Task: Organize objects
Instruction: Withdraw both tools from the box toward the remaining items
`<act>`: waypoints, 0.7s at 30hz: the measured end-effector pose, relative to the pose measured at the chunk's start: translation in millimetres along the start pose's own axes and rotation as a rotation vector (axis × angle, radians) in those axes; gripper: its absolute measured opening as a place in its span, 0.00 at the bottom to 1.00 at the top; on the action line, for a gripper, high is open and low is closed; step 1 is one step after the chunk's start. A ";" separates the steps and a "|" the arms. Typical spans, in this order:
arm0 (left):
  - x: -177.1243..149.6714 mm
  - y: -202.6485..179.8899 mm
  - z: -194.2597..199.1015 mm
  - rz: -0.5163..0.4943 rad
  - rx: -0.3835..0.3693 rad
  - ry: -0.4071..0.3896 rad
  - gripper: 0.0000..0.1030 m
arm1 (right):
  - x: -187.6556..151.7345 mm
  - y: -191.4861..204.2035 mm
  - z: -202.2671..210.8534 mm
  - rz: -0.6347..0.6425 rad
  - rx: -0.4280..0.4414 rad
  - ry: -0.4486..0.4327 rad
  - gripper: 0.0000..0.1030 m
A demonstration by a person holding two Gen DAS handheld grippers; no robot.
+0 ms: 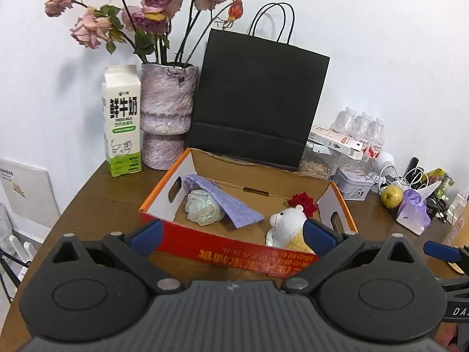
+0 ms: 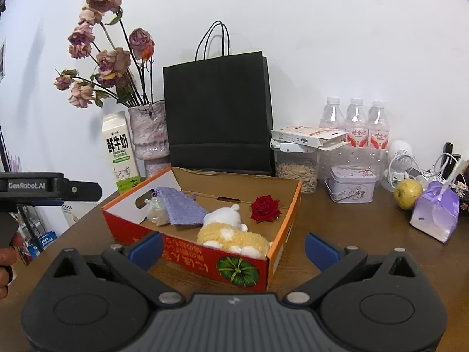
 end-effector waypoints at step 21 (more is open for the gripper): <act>-36.2 0.3 68.4 -0.001 -0.003 0.013 1.00 | -33.4 1.7 71.8 -0.044 -0.014 -0.005 1.00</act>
Point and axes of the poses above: each gripper's, at about its wrist camera, not at the fingertips, and z roughly against the way its jaws point, y to its left, x to its top, the point moved 3 cm from there along -z, roughly the way its jaws point, and after that the axes turned 14 degrees about -y, right-handed, at the moved point
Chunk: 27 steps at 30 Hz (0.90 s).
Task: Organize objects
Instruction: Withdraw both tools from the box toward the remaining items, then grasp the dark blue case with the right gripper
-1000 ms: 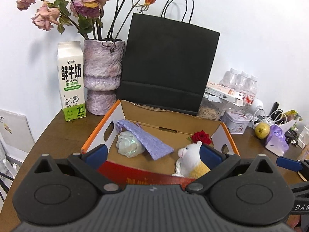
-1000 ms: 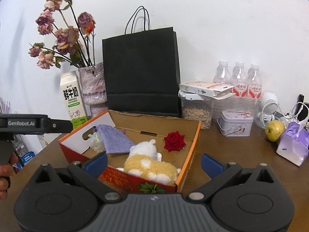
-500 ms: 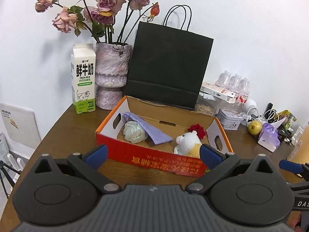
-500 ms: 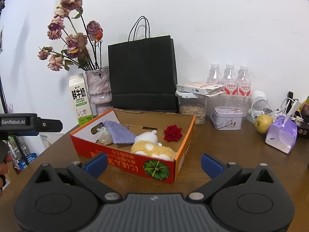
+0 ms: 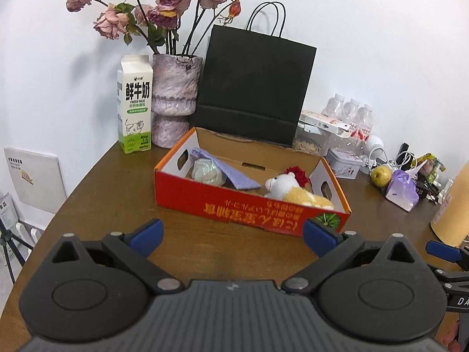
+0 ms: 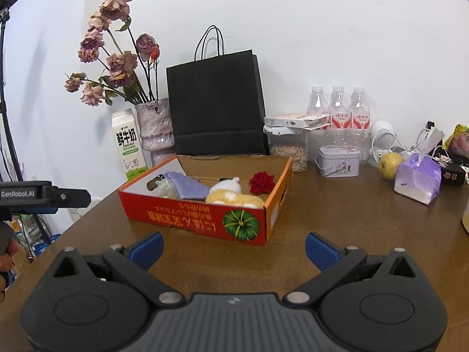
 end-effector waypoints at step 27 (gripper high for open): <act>-54.6 -9.3 50.7 -0.022 0.016 0.065 1.00 | -45.3 11.3 23.8 0.074 -0.072 0.175 1.00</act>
Point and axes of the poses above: each gripper's, at about its wrist camera, not at the fingertips, and z roughly against the way its jaws point, y to its left, x to its top, the point moved 3 cm from there along -z, roughly the way its jaws point, and after that the axes turned 14 degrees about -y, right-handed, at the moved point
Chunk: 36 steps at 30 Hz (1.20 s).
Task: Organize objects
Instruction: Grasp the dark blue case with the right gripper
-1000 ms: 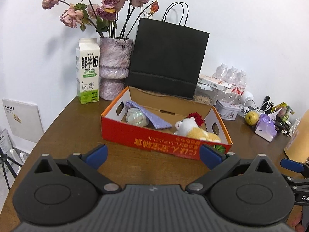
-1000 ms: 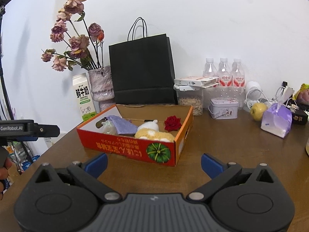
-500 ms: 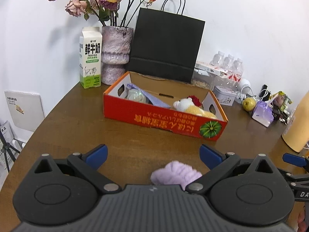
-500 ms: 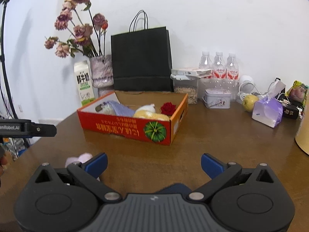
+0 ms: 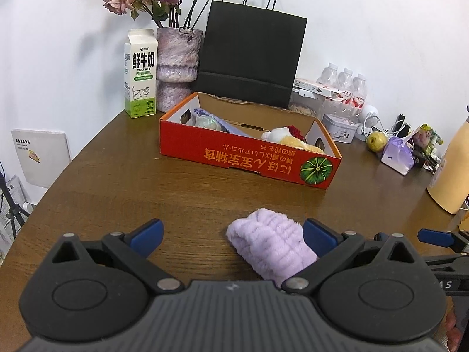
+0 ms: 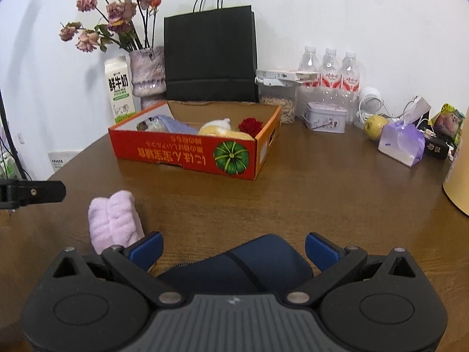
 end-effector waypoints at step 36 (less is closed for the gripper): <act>-26.3 -16.2 14.9 -0.020 0.055 0.035 1.00 | -38.3 -28.8 -25.8 -0.029 0.113 0.139 0.91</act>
Point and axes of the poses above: each gripper's, at about its wrist camera, not at the fingertips, and z roughly against the way its jaws point, y to its left, x to its top, the point moved 3 cm from there along -z, roughly the way its jaws point, and after that the axes turned 14 degrees about -y, right-handed, at the moved point
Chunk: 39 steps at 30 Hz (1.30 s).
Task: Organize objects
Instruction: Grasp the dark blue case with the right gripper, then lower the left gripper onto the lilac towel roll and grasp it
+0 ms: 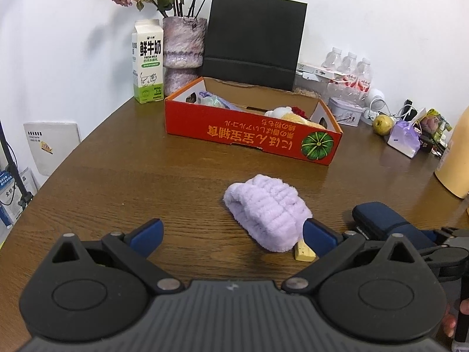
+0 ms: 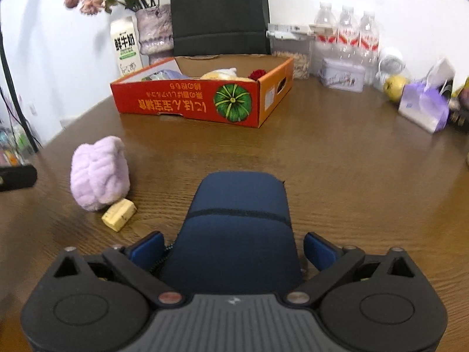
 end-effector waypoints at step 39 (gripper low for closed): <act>-2.0 -38.0 -46.5 0.055 0.002 0.002 1.00 | 8.4 -23.8 31.0 0.023 -0.027 -0.407 0.63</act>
Point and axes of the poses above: each gripper's, at about its wrist camera, not at the fingertips, and z roughly against the way its jaws point, y to its left, x to its top, the point moved 3 cm from there along -z, roughly the way its jaws point, and after that the axes turned 14 degrees about -y, right-handed, at the moved point
